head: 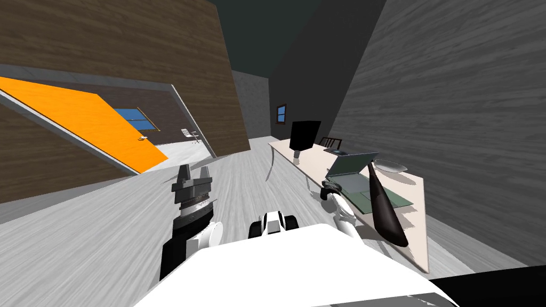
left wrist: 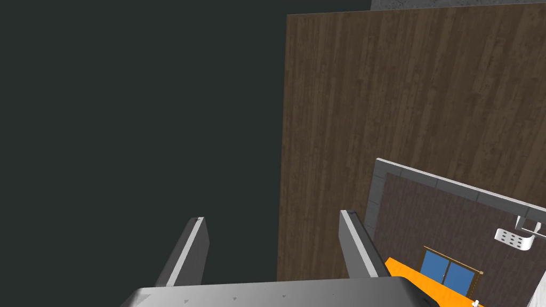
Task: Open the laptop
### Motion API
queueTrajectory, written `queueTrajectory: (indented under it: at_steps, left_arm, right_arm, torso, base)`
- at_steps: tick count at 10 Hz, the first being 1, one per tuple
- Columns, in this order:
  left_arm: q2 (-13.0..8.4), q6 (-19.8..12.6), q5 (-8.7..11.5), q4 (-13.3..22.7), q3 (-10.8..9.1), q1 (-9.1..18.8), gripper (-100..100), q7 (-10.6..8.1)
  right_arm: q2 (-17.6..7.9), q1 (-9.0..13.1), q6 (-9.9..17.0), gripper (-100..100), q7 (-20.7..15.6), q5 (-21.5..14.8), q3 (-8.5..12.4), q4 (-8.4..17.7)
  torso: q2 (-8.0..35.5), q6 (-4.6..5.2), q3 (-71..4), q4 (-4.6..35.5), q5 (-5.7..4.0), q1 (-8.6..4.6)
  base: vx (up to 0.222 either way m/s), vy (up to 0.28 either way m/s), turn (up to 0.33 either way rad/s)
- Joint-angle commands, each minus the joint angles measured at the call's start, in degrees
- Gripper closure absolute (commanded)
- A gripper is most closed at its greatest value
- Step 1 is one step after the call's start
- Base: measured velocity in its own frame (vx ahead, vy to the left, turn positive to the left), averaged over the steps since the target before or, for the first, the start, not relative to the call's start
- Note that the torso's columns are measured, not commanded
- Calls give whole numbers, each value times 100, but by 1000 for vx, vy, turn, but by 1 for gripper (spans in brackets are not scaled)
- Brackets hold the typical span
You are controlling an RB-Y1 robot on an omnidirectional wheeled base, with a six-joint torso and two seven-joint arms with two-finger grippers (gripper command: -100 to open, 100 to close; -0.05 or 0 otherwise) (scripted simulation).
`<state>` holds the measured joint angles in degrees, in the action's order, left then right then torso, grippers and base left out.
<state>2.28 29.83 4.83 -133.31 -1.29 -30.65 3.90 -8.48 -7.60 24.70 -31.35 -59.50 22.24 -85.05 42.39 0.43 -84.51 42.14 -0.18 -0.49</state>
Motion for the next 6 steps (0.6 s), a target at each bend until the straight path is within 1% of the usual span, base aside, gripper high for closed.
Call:
queueTrajectory:
  at_steps: [1, 2, 3, 4, 5, 6]
  left_arm:
    - [0, 0, 0, 0, 0, -1, 0, 0]
    - [0, 0, 0, 0, 0, 0, 0, 0]
    - [0, 0, 0, 0, 0, 0, 0, 0]
    - [0, 0, 0, 0, 0, 0, 0, 0]
    - [0, 0, 0, 0, 0, 0, 0, 0]
    - [0, 0, 0, 0, 0, -1, 0, 0]
  right_arm:
    - [-150, 125, 384, 100, -415, -464, -130, 121]
    - [-150, 125, 507, 100, -551, -667, -130, 121]
    - [-150, 125, 507, 100, -658, -829, -130, 121]
    - [-150, 125, 507, 100, -827, -829, -130, 121]
    - [-292, 303, 779, 100, -1027, -1051, -290, 227]
    - [-292, 303, 901, 100, -1188, -1204, -290, 227]
  torso:
    - [2, 12, 0, 3, 11, 12]
    - [4, 0, 1, 6, 13, 22]
    - [2, -8, 0, 8, 12, 18]
    - [3, -15, 0, 17, 20, 20]
    - [0, -20, -1, 18, 21, 26]
    - [-1, -21, -2, 18, 27, 45]
  base:
    - [-15, 62, -104]
    - [-4, 26, 15]
    - [-6, 3, 11]
    - [-6, -8, -13]
    - [-17, 41, -189]
    - [-17, 50, -136]
